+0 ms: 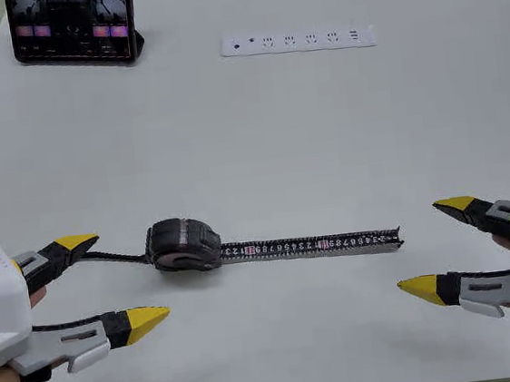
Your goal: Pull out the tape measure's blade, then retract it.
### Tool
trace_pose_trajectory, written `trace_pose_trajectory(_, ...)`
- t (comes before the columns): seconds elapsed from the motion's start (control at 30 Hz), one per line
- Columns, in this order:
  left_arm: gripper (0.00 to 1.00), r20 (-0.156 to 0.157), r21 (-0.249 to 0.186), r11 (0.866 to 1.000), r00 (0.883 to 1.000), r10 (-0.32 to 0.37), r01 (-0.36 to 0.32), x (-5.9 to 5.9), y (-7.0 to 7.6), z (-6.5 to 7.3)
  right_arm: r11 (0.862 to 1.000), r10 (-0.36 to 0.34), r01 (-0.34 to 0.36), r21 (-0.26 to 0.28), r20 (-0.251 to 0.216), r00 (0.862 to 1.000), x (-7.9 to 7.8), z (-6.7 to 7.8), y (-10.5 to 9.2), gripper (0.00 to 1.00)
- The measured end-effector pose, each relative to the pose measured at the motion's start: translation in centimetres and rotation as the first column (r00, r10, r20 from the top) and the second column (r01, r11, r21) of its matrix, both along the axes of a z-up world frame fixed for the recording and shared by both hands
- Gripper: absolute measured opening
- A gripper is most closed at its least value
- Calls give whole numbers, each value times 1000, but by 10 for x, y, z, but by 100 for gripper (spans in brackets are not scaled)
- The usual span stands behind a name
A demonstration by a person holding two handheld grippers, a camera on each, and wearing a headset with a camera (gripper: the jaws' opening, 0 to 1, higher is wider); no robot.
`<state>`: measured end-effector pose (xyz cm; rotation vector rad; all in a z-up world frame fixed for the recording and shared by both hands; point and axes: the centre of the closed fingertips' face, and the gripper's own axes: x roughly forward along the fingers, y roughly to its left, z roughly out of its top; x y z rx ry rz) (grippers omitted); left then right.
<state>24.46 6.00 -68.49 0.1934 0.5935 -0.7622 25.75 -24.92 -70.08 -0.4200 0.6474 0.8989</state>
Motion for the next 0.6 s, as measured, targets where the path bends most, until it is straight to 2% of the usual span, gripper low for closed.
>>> trace_pose_trajectory(0.1,74,-2,4,1000,1000,12,-12,-6,2,-2,999,-19,19,27,5,1000,-2,4,1,67)
trace_pose_trajectory(0.5,77,4,-19,998,998,63,-63,-19,10,0,997,-58,56,59,29,998,-13,10,2,71)
trace_pose_trajectory(0.6,79,-4,-27,997,997,79,-79,-24,11,-1,996,-70,68,66,27,997,-17,10,2,72)
